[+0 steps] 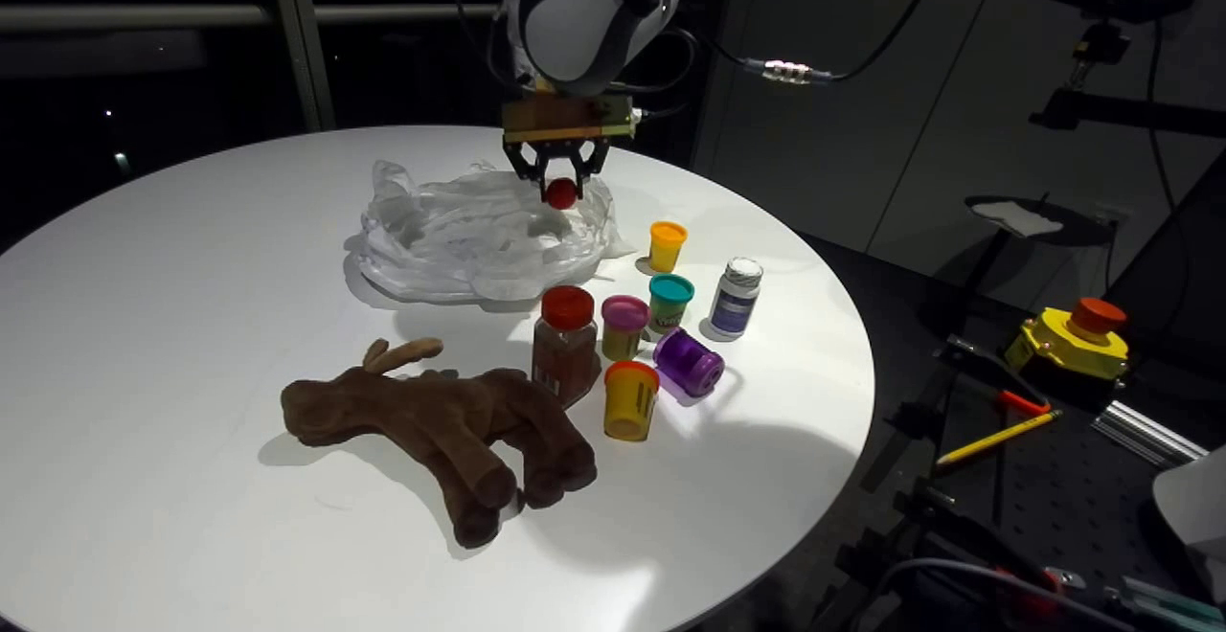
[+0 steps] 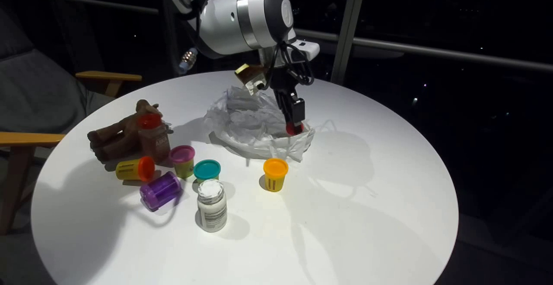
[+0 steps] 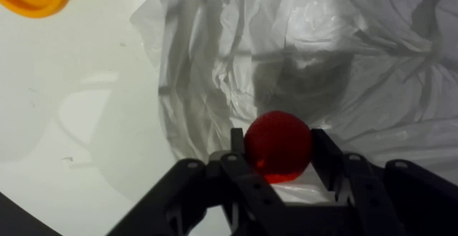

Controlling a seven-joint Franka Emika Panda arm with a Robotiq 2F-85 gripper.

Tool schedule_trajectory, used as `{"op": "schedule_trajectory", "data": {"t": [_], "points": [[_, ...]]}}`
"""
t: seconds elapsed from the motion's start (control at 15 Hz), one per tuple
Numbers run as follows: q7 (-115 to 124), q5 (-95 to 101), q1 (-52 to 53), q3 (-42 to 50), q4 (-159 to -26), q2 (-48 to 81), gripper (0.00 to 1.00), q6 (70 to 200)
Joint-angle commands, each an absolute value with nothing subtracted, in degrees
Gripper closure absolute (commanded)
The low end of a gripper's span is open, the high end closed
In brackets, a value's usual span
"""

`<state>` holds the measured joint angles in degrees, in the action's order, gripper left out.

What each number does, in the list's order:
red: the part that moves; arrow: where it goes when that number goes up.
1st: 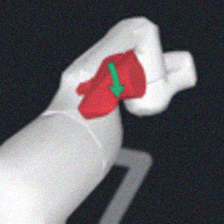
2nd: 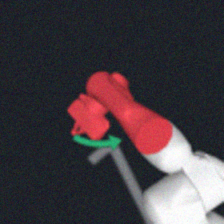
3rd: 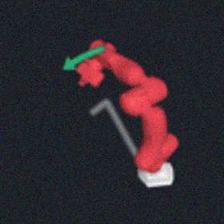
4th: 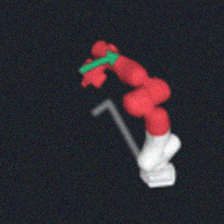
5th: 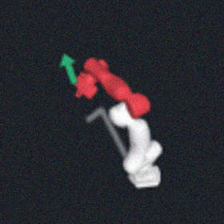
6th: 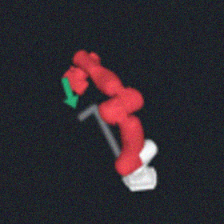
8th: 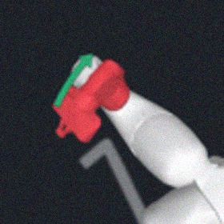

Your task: Remove the things from the plastic bag and put them on the table

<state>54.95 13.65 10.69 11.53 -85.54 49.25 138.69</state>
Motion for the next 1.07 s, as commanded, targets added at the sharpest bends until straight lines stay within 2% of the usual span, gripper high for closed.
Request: {"op": "schedule_trajectory", "data": {"t": [0.0,0.4,0.6,1.0], "points": [[55.9,13.5,12.3,12.7,-93.6,38.9,0.81,139.2],[62.6,18.0,13.9,15.3,-109.7,23.0,0.81,139.7],[64.0,18.5,11.3,14.0,-116.8,18.1,0.81,139.6],[62.3,14.4,5.9,11.6,-124.2,20.3,0.81,142.1]]}}
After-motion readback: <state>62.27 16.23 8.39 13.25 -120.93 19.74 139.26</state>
